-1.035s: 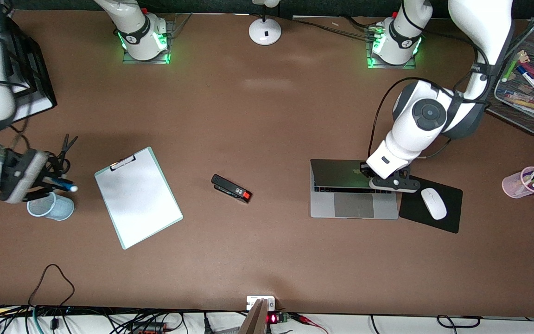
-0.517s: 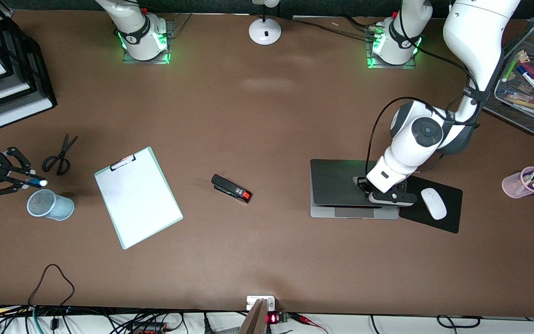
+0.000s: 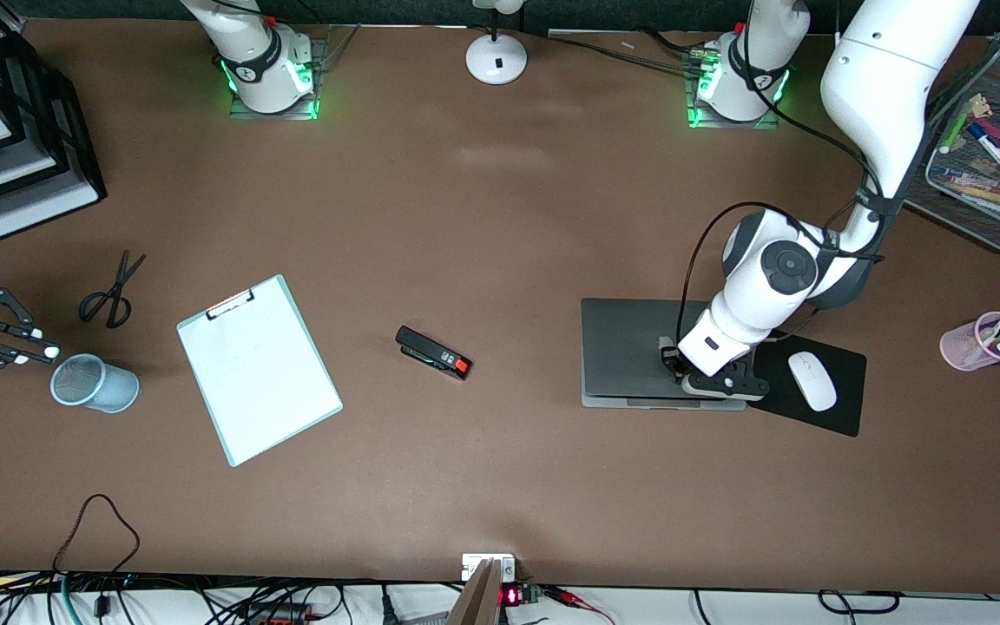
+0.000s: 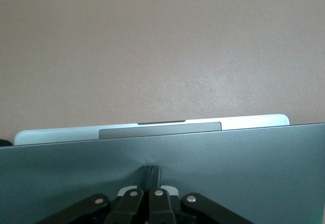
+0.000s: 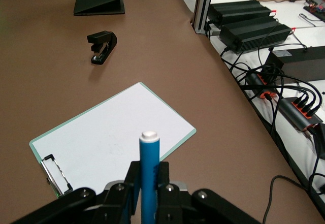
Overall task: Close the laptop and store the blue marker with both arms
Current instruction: 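Lower the marker into the blue cup while the left gripper presses the lid shut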
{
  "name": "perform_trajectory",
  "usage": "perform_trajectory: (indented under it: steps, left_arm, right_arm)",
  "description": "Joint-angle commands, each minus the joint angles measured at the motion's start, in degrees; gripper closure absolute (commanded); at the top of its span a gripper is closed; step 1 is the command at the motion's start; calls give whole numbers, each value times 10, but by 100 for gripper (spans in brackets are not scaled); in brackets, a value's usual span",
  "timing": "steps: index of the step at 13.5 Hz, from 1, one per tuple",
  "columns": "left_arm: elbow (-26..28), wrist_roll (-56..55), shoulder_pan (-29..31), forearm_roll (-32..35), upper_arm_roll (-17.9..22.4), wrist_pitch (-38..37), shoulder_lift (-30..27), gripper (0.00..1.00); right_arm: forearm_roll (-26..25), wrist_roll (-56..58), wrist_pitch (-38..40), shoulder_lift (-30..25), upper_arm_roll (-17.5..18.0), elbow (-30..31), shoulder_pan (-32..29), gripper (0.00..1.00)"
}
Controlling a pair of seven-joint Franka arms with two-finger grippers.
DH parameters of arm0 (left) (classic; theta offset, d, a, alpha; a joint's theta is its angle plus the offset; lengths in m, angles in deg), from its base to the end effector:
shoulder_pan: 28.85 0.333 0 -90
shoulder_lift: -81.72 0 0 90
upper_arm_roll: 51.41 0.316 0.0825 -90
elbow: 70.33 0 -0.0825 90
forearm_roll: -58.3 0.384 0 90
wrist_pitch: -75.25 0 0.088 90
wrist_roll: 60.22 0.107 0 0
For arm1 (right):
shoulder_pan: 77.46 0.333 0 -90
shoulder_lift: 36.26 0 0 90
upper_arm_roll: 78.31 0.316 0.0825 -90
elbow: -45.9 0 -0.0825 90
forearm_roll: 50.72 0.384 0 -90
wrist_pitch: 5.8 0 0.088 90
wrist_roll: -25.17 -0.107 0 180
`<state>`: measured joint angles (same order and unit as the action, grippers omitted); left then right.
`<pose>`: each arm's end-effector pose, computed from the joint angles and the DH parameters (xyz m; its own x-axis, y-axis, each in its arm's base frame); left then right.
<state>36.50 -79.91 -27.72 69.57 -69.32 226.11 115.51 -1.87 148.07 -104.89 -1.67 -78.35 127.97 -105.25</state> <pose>0.6348 -0.1802 0.2326 0.9815 -0.0318 0.1887 -0.0537 -0.9922 0.1124 0.6453 -0.2624 0.3472 0.0927 0.6492 0.7550 0.9724 -0.2220 0.0714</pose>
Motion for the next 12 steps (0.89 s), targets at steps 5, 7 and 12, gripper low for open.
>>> perform_trajectory:
  steps: [5, 7, 12]
  left_arm:
    - [-49, -1, -6, 17, 2, 1, 52, 100]
    - [-53, 0, -6, 17, 2, 15, 67, 100]
    - [-53, -2, -7, 39, 11, 33, 78, 100]
  right_arm:
    - [69, 69, 21, 74, 8, -33, -36, 100]
    - [83, 79, 21, 86, 8, -34, -39, 100]
    - [98, 99, 21, 115, 8, -37, -43, 100]
